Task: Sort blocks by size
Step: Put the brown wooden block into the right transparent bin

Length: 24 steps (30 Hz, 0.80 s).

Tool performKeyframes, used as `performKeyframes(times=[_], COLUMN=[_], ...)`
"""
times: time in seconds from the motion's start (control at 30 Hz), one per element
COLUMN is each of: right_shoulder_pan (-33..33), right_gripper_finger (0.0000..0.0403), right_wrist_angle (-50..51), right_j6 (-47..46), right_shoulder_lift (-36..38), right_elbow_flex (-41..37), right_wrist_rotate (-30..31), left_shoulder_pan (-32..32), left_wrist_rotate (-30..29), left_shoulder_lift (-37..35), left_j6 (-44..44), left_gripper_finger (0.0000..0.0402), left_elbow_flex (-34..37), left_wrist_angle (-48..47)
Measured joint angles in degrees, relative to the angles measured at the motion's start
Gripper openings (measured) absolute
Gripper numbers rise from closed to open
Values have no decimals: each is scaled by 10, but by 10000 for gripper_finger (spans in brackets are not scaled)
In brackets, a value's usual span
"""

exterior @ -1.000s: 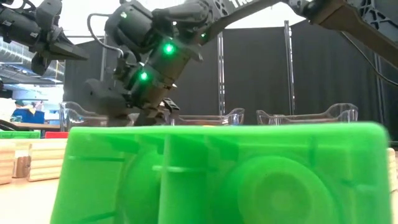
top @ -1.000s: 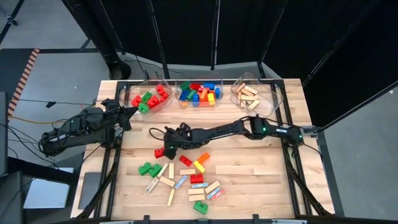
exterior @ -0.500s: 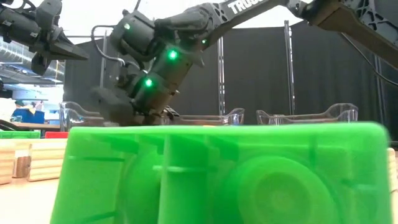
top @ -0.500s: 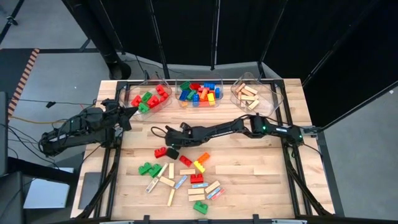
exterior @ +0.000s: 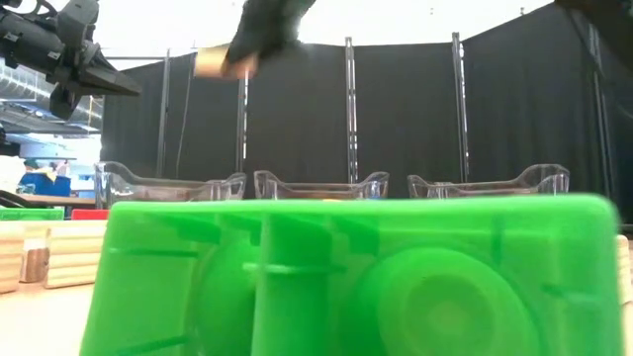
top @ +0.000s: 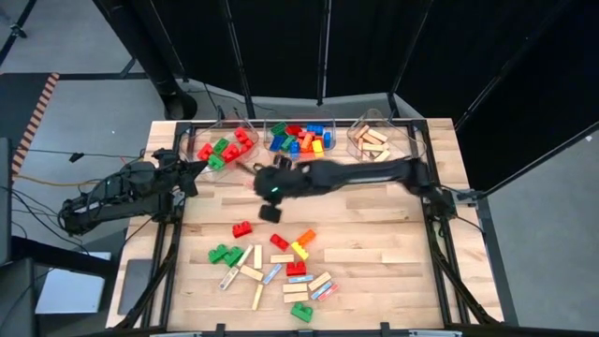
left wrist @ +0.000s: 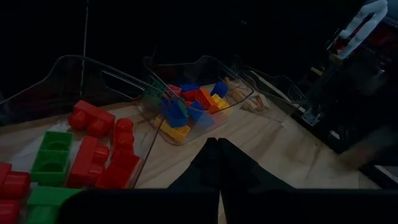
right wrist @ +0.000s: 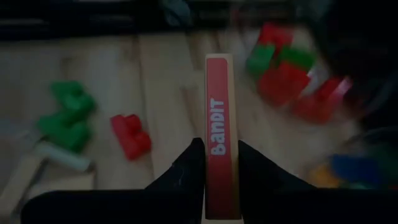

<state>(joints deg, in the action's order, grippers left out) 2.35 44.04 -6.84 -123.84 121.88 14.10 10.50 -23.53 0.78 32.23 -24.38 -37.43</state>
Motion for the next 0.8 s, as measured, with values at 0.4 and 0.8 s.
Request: performKeyframes(times=[0.4, 0.8], right_shoulder_pan=[-67, -305], right_gripper_finger=[72, 72], right_wrist_angle=[142, 137], right_j6=[-12, -202], right_shoulder_lift=[305, 541], right_elbow_flex=[-256, -631], right_wrist_rotate=[58, 127], left_shoulder_pan=[0, 0], left_wrist_rotate=[0, -11], left_shoulder_lift=[0, 0], left_j6=[0, 0], left_gripper_finger=[2, 2], left_elbow_flex=[0, 0], left_wrist_angle=[1, 2])
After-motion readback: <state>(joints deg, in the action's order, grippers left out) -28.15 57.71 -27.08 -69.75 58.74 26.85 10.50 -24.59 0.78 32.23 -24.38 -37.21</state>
